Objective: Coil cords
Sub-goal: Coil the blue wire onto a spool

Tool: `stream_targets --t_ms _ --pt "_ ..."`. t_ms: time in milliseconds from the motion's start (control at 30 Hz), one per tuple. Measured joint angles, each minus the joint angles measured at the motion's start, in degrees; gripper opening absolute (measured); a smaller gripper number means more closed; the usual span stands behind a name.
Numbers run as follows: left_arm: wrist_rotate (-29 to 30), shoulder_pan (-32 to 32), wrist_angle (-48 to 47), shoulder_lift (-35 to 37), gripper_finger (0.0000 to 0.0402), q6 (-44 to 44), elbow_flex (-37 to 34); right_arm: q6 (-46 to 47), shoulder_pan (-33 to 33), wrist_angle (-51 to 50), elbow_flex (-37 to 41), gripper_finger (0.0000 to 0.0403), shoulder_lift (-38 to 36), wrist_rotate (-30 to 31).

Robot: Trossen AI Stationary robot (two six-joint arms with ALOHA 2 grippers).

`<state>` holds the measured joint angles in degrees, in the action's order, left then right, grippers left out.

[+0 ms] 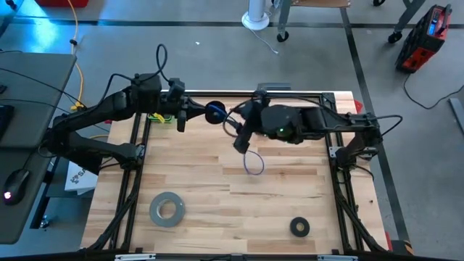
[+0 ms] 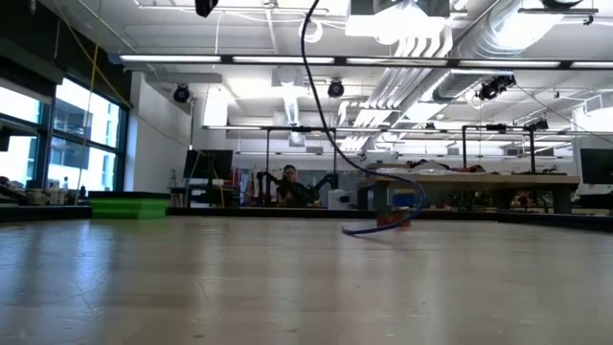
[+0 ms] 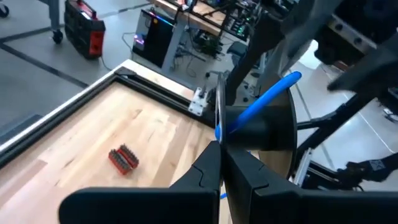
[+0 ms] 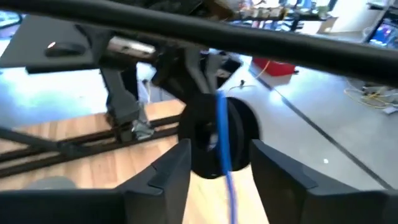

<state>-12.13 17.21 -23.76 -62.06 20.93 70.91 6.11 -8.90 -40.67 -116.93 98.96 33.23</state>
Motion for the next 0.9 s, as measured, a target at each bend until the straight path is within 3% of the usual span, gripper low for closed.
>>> stream_targets --t_ms 233,633,800,900 --pt "-3.08 -0.02 -3.22 0.03 0.0 7.41 0.0 2.89 0.17 -0.17 -0.83 0.0118 2.87 -3.05" --pt "-12.6 -0.03 -4.32 0.22 0.0 9.85 0.0 2.45 0.12 -0.32 -1.09 0.0098 3.34 2.25" --pt "-14.01 -0.09 0.51 0.37 0.0 9.52 0.0 2.43 0.21 -0.83 -1.11 0.0092 3.28 -0.34" --pt "-12.92 0.3 4.72 0.88 0.0 5.05 0.02 0.99 -0.1 -1.27 -1.09 0.0091 2.17 0.62"
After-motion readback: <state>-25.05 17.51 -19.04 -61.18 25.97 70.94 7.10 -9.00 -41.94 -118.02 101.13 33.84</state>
